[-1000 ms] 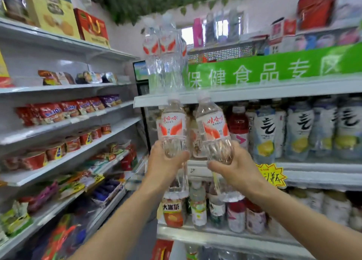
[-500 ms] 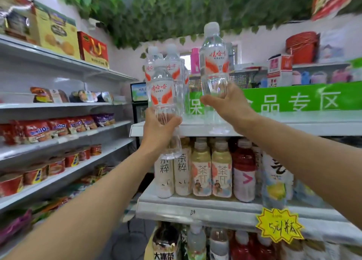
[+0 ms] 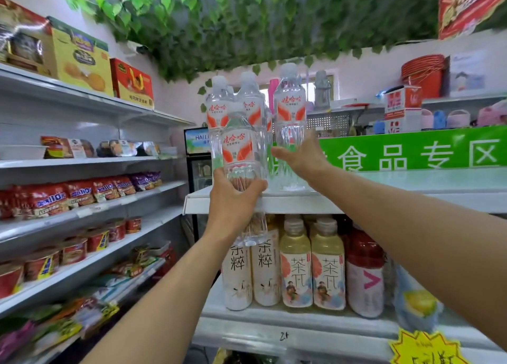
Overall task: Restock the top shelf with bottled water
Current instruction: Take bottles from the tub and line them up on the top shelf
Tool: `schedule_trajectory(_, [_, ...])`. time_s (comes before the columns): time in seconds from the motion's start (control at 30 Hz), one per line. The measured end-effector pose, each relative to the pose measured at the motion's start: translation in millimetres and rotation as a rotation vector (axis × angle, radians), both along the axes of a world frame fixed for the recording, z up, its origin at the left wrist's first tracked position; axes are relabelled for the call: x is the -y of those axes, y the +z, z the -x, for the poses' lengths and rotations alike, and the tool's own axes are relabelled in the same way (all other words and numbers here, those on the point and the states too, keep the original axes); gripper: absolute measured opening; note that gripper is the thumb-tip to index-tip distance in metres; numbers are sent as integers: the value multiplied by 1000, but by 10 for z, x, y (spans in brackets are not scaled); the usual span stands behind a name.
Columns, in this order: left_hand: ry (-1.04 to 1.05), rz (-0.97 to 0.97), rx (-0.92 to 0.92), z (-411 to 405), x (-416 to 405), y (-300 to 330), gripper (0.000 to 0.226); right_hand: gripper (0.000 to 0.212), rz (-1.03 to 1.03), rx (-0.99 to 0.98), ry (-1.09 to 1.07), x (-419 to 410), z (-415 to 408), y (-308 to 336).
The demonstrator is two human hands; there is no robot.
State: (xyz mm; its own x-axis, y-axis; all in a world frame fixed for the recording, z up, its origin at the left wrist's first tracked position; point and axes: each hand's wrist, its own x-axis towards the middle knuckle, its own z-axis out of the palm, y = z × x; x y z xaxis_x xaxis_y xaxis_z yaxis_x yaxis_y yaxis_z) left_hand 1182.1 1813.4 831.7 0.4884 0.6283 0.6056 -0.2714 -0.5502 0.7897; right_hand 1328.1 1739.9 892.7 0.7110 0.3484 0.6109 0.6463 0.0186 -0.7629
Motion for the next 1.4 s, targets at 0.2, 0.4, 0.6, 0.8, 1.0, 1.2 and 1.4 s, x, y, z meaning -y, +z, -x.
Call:
schedule_trajectory(0.2, [-7,-8,1,-15,-31,-18,43,45,160,104,-100,128,-140,-168])
schedule_trajectory(0.4, [5,-7,1,-39,-59,-21,55,50,284,110,-191,-34,-179,-106])
schedule_trajectory(0.6, [19,-8,-20,-35,-58,-3,55,60,334,77,-264,-266,-318,-25])
schedule_trajectory(0.8, [29,-19,-31,-47,-75,-2,55,74,390,39,-298,-356,-356,-22])
schedule_trajectory(1.0, [2,-45,-29,-41,-80,11,55,72,129,181,-160,-80,253,-109])
schedule_trajectory(1.2, [-5,-174,29,-49,46,11,57,20,221,183,197,215,903,-128])
schedule_trajectory(1.4, [-84,-313,-40,65,46,194,97,8,112,224,156,524,801,240])
